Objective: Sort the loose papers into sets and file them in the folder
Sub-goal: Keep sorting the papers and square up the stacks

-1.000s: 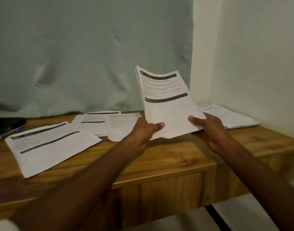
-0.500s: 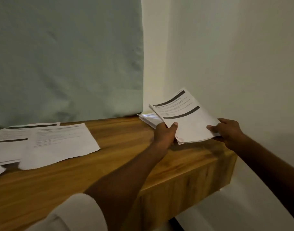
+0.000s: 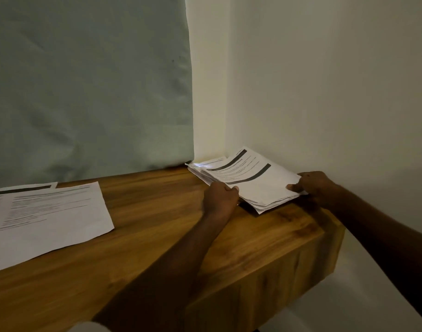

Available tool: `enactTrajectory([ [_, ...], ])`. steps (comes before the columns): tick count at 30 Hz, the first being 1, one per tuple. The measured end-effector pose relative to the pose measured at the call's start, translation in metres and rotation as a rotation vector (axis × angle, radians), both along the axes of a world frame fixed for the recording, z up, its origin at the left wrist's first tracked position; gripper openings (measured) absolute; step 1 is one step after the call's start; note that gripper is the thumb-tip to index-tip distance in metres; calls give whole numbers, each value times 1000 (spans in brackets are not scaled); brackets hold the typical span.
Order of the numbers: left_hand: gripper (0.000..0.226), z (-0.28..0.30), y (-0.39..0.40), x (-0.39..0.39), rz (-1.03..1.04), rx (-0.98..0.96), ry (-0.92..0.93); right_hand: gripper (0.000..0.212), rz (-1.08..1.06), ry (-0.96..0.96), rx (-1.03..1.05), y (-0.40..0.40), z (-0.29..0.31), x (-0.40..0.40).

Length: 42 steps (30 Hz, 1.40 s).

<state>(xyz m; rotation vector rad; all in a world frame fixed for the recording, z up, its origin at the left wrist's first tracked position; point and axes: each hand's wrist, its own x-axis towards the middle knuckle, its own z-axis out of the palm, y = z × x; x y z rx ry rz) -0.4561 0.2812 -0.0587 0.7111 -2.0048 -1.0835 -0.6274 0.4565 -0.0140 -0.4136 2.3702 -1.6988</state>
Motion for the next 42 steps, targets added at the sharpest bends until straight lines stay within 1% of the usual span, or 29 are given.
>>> enactTrajectory([
  [3, 27, 0, -2, -5, 52, -15, -54, 47, -49, 138, 55, -10, -9, -2],
  [5, 29, -1, -3, -8, 82, -20, -87, 42, -93, 209, 27, -14, -20, -3],
  [7, 29, -2, -5, -10, 82, -15, -95, 38, -187, 329, 45, -18, -31, 4],
  [8, 28, -1, -5, -10, 86, -13, -94, 39, -245, 390, 60, -21, -36, 7],
  [10, 25, -2, -7, -11, 94, -15, -88, 42, -290, 485, 31, -25, -40, 13],
  [14, 23, -4, -8, -12, 105, 6, -55, 44, -173, 526, -16, -28, -40, 12],
  [17, 22, -4, -9, -12, 92, -3, -66, 52, -131, 580, -63, -26, -40, 15],
  [19, 24, -4, -9, -12, 91, 10, -66, 53, -124, 586, -93, -26, -38, 17],
  [24, 24, -6, -11, -13, 86, 27, -73, 42, -202, 680, -139, -32, -32, 14],
  [29, 24, -6, -13, -15, 94, 26, -68, 25, -224, 773, 45, -37, -37, 13],
  [33, 29, -5, -11, -10, 117, 6, 39, 21, -337, 1049, 194, -38, -36, 15],
  [35, 33, -4, -11, -7, 142, 12, 87, 19, -253, 1146, 200, -41, -35, 22],
  [38, 22, 2, -5, 2, 155, 9, 160, 16, -64, 1282, 230, -44, -34, 36],
  [40, 16, 4, 1, 15, 134, -35, 194, 15, -5, 1289, 220, -46, -33, 52],
  [42, 19, 6, 4, 36, 94, -121, 204, 13, 46, 1259, 178, -53, -31, 77],
])
